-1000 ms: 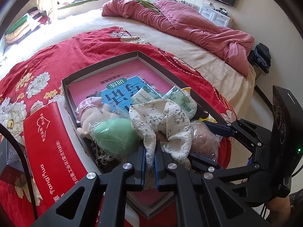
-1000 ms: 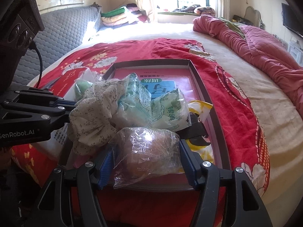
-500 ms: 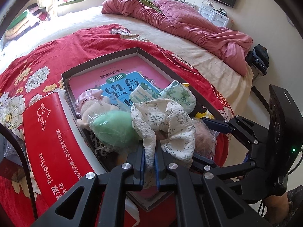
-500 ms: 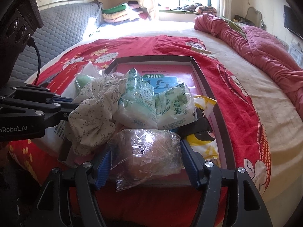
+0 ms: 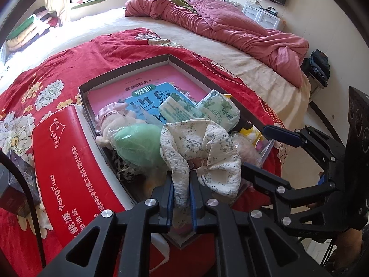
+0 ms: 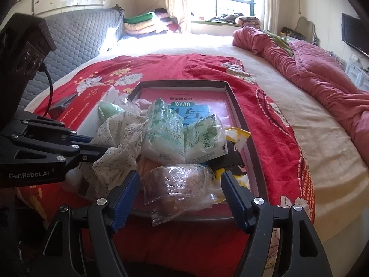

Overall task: Organize soft objects
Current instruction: 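Lower the scrunchie into the tray with the left tool while the right tool lowers the wrapped ball, then open the left tool off the scrunchie while the right tool releases the wrapped ball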

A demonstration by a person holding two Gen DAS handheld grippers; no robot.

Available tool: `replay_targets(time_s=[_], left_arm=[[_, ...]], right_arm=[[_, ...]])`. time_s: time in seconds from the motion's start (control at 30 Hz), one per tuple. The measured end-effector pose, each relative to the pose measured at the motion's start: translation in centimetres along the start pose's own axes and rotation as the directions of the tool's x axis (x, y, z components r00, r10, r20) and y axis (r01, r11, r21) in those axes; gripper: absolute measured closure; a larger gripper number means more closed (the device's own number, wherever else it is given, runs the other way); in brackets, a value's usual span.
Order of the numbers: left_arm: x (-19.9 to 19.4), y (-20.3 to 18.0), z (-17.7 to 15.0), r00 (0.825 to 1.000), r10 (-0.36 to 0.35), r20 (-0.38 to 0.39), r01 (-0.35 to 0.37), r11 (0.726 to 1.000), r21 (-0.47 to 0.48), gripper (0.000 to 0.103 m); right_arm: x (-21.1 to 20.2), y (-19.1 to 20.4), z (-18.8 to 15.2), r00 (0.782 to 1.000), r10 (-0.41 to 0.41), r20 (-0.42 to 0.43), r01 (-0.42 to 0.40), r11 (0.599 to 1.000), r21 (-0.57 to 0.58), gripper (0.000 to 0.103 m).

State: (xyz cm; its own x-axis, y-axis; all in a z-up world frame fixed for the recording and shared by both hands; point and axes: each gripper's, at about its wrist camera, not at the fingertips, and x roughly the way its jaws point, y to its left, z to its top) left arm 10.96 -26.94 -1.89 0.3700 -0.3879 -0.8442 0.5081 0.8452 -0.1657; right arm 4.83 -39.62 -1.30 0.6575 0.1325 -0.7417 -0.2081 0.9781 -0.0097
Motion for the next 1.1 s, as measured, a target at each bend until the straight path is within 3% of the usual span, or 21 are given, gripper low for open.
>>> replay_targets(time_s=[0.23, 0.53, 0.83, 0.97, 1.1], left_arm=[[-0.4, -0.1, -0.1, 1.0, 0.023, 0.004, -0.023, 1.0, 0.008, 0.086], [-1.0, 0.2, -0.5, 0.999, 0.038, 0.01, -0.038, 0.999, 0.012, 0.07], [-1.9, 0.4, -0.8, 1.0, 0.013, 0.026, -0.013, 1.0, 0.016, 0.063], [-2.6, 0.4, -1.1, 0.999, -0.005, 0.039, 0.004, 1.0, 0.019, 0.051], [-3.3, 0.5, -1.4, 0.999, -0.016, 0.051, 0.015, 1.0, 0.018, 0.05]], right_arm=[[-1.4, -0.2, 0.7, 0.999, -0.027, 0.036, 0.026, 1.0, 0.017, 0.028], [-2.4, -0.6, 1.1, 0.997, -0.042, 0.066, 0.039, 0.998, 0.051, 0.027], [-3.4, -1.4, 1.3, 0.995, -0.054, 0.088, 0.043, 0.992, 0.121, 0.027], [-3.5, -1.4, 1.3, 0.995, -0.064, 0.073, 0.053, 0.988, 0.144, 0.027], [-4.0, -1.4, 1.6, 0.994, -0.076, 0.074, 0.062, 0.981, 0.182, 0.027]])
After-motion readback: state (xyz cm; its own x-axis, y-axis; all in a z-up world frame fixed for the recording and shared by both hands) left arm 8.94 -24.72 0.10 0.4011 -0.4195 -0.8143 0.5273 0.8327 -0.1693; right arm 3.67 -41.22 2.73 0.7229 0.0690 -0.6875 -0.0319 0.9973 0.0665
